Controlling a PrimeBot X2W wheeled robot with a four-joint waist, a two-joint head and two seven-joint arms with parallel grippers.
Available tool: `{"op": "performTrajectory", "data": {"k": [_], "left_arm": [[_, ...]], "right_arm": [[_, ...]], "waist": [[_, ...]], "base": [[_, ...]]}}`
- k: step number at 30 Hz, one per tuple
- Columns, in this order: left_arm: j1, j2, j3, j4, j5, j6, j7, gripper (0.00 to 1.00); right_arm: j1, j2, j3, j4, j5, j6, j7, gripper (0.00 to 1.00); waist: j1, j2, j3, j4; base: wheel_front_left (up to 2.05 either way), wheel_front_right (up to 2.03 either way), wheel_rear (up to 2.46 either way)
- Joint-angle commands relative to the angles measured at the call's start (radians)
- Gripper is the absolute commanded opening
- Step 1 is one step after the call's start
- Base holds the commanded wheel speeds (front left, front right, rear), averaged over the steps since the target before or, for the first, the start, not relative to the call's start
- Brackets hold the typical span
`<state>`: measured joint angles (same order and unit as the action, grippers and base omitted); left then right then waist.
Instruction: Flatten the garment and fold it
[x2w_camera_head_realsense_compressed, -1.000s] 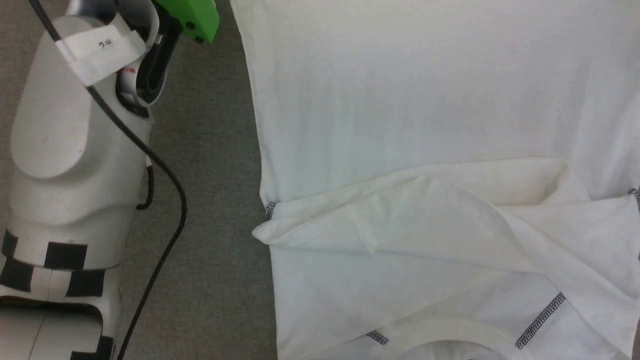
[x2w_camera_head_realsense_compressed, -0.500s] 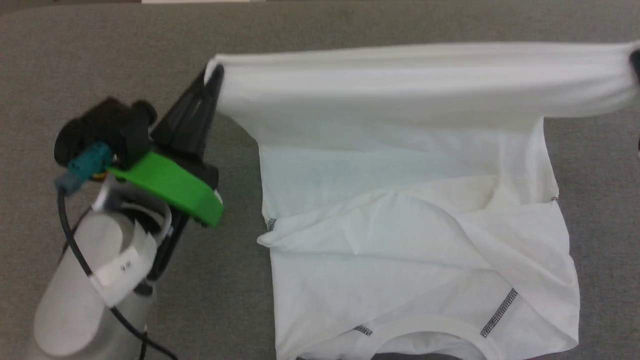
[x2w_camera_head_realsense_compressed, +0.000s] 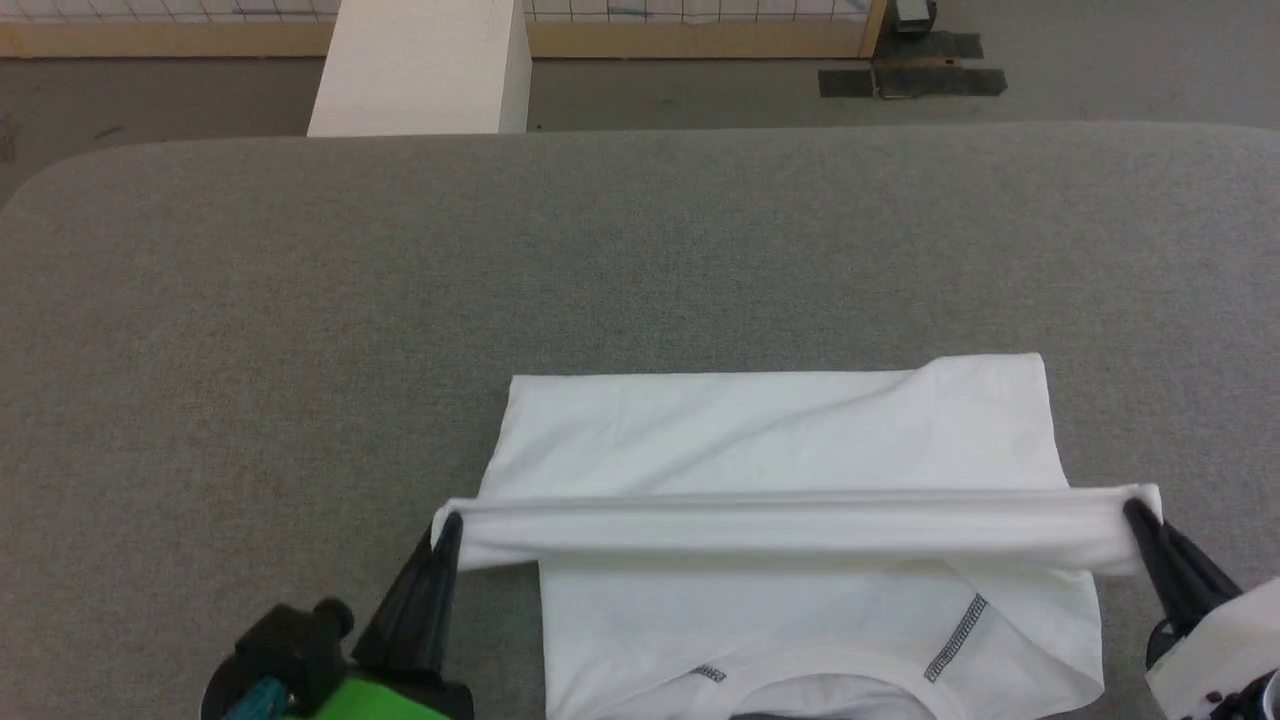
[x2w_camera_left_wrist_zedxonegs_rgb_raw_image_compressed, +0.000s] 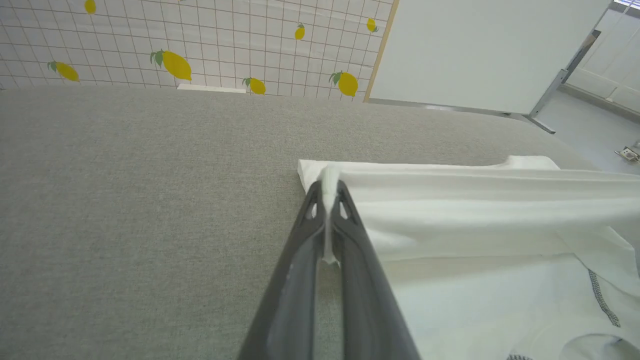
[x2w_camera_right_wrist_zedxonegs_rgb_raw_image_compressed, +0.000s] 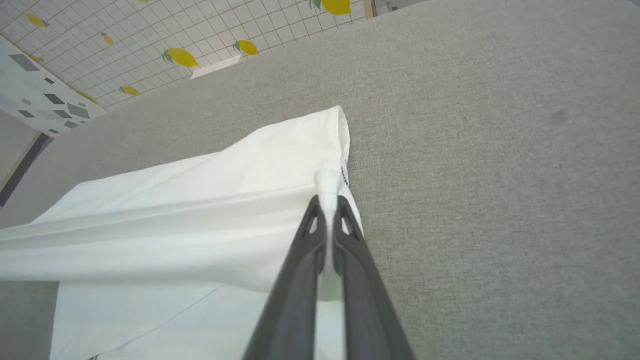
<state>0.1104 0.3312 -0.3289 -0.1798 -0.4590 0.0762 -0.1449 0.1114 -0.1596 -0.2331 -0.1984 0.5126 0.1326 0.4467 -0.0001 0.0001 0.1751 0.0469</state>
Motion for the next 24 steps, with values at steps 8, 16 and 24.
{"op": "performTrajectory", "data": {"k": [8, 16, 24], "left_arm": [[0.155, 0.02, -0.092, 0.081, 0.037, -0.021, -0.008, 0.0], [0.143, 0.039, -0.161, 0.223, 0.083, -0.056, 0.011, 0.27], [0.164, -0.011, -0.045, 0.174, -0.053, -0.047, -0.08, 1.0]], "right_arm": [[0.171, 0.057, -0.028, 0.002, -0.016, -0.002, -0.052, 0.0], [0.23, 0.042, 0.008, 0.082, -0.052, -0.002, -0.094, 1.0], [0.226, 0.022, -0.019, 0.02, 0.024, -0.002, -0.069, 1.0]], "waist": [[0.0001, -0.0001, -0.052, -0.022], [0.0001, -0.0001, -0.081, -0.023], [0.0001, -0.0001, -0.089, -0.017]], "base": [[0.0, 0.0, 0.0], [0.0, 0.0, 0.0], [0.0, 0.0, 0.0]]}}
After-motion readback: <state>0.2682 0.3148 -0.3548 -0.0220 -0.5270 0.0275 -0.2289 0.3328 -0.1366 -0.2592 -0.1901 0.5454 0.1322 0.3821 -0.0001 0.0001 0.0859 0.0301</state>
